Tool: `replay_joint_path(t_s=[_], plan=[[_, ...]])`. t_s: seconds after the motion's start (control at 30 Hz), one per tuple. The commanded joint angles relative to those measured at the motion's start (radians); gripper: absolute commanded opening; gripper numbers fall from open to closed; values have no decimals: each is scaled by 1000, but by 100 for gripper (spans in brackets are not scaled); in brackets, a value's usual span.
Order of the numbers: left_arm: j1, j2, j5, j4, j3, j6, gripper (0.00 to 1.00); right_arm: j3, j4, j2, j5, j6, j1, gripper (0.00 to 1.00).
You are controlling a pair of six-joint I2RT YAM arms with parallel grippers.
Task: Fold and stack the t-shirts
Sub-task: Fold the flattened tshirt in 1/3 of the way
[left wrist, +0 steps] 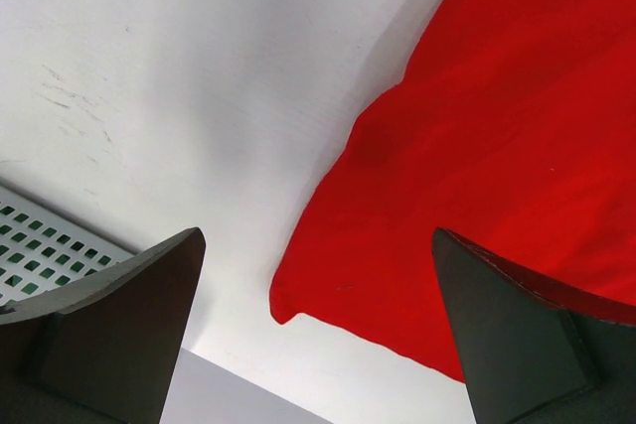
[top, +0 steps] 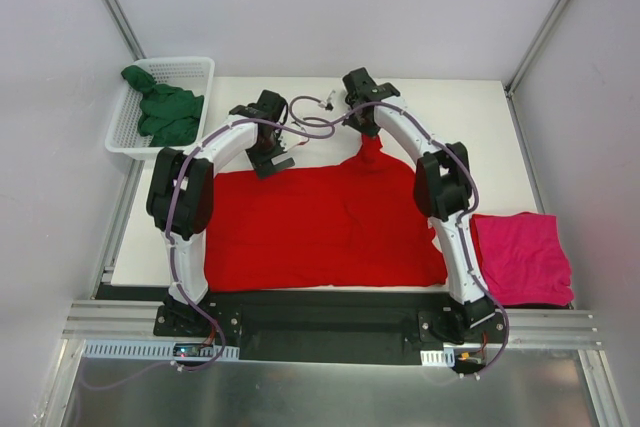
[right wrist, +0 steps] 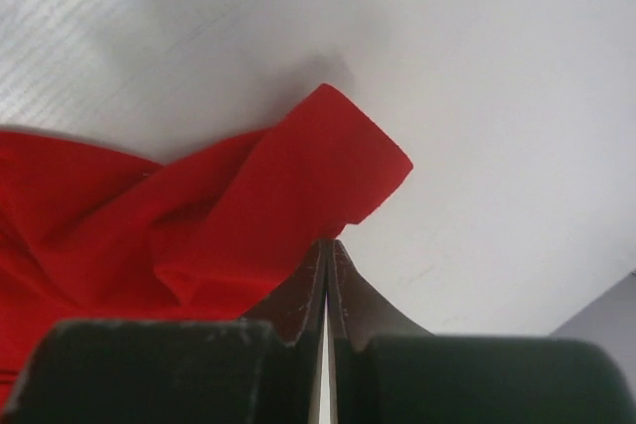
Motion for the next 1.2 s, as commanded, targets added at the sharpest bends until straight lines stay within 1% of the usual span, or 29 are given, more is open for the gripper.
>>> replay_joint_path(t_s=[0.0,0.17,0.27,0.5,0.87,0.9,0.97,1.0,1.03,1.07,1.1,1.17], plan=[[-10,6,14,-17,38,19,99,-8,-34,-106,83,-32,0,1],[-13,5,12,-17,41,21,99,-32,-33,-127,138,-64,-3,1],[-14,3,12,-16,40,22,99,-78,-35,-141,162,-79,-6,1],[-16,1,12,-16,37,24,99,-100,-84,-113,224,-99,-17,1],[-22,0,14,-17,34,21,99,-140,-84,-73,266,-89,-40,1],[-22,0,15,-17,34,22,99,-140,-84,-70,263,-86,-41,13],[-22,1,15,-17,35,22,99,-141,-73,-67,267,-80,-43,21],[-24,1,15,-17,35,21,99,-141,-70,-64,277,-80,-43,30],[-25,1,15,-17,35,22,99,-141,-68,-64,280,-84,-43,35],[-25,1,15,-17,35,22,99,-141,-65,-66,284,-84,-41,39],[-27,1,15,-17,34,24,99,-140,-55,-69,293,-83,-43,41],[-27,1,14,-17,37,24,100,-138,-36,-78,301,-69,-49,42]])
